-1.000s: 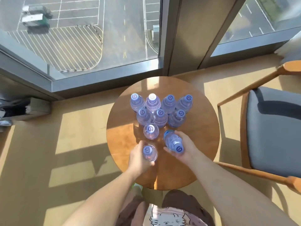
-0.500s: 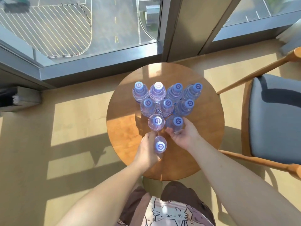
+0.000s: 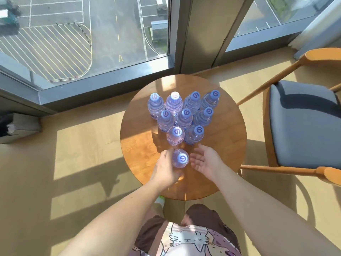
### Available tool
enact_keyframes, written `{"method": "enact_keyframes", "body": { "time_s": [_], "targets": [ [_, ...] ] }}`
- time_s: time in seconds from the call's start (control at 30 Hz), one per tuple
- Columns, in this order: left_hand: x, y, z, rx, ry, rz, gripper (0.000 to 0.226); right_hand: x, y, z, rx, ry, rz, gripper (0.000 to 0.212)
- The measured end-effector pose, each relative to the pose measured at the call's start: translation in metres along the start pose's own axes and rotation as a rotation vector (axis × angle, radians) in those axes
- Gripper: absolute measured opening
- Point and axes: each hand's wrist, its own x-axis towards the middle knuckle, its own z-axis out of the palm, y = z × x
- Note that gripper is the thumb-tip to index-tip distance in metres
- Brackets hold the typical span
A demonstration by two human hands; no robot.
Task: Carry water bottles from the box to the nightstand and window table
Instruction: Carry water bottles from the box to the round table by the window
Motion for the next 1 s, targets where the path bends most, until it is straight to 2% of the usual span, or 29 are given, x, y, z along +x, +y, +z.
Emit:
{"method": "enact_keyframes", "body": {
  "time_s": [0.07, 0.17, 0.23, 0.3, 0.37, 0.47, 0.6, 0.8, 1.0],
  "targets": [
    [-0.002, -0.003, -0.003, 0.045, 0.001, 0.004, 0.081, -0.010, 0.013, 0.003, -0.125, -0.052, -0.075, 0.026],
    [-0.005, -0.004, -0.009, 0.105, 0.041, 0.047, 0.061, -0.023, 0.030, 0.012, -0.272, -0.093, -0.280, 0.024],
    [-0.006, -0.005, -0.013, 0.118, 0.049, 0.051, 0.054, -0.031, 0.039, 0.017, -0.440, -0.082, -0.458, 0.035],
    [-0.006, -0.007, -0.018, 0.146, 0.020, 0.046, 0.064, -0.034, 0.044, 0.020, -0.773, -0.016, -0.692, 0.051],
    [-0.008, -0.009, -0.021, 0.188, -0.002, 0.059, 0.072, -0.038, 0.046, 0.022, -0.972, 0.090, -0.868, 0.041],
    [-0.012, -0.016, -0.022, 0.204, 0.026, 0.029, 0.079, -0.037, 0.042, 0.020, -0.891, 0.189, -0.890, 0.023],
    [-0.015, -0.023, -0.027, 0.209, 0.080, -0.038, 0.083, -0.030, 0.026, 0.013, -0.927, 0.196, -0.899, 0.017],
    [-0.022, -0.022, -0.033, 0.219, 0.130, -0.045, 0.077, -0.026, 0.008, 0.010, -0.950, 0.178, -0.867, 0.033],
    [-0.021, -0.024, -0.040, 0.235, 0.136, -0.028, 0.078, -0.028, 0.007, 0.009, -1.017, 0.186, -0.907, 0.031]
  ]
}}
